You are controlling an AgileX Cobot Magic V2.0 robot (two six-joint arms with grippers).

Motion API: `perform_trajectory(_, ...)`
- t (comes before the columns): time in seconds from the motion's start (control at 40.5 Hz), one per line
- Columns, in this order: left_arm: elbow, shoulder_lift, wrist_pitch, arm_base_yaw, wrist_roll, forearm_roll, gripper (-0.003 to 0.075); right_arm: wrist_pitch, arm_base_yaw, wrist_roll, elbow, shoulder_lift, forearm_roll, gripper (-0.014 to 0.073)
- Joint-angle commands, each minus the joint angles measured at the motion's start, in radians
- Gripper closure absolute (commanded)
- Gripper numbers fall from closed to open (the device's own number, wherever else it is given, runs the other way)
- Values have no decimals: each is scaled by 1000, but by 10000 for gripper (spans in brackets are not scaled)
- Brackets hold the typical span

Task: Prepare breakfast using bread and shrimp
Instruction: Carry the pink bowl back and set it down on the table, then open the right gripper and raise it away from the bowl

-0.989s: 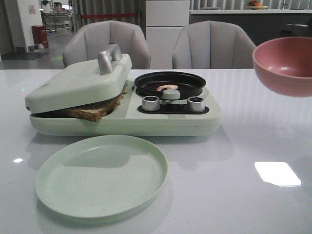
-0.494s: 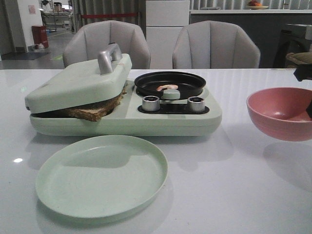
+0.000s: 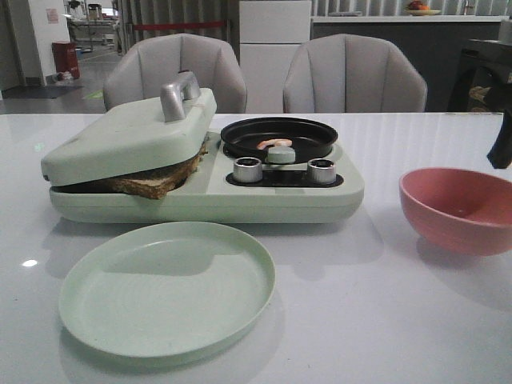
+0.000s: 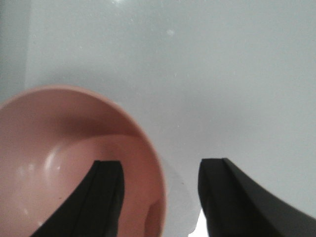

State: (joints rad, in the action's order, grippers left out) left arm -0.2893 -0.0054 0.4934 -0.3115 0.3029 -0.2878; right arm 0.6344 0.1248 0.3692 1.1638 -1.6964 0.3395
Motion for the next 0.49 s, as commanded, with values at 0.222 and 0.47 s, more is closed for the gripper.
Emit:
perform_trajectory(0.222,-27,-12,-84,-8,-7,-19,680,-107,-47,44,6,320,15,123)
perform_trajectory(0.47,-27,-12,-84,-8,-7,-19,680,-347,-130,44,-211,558,48,123)
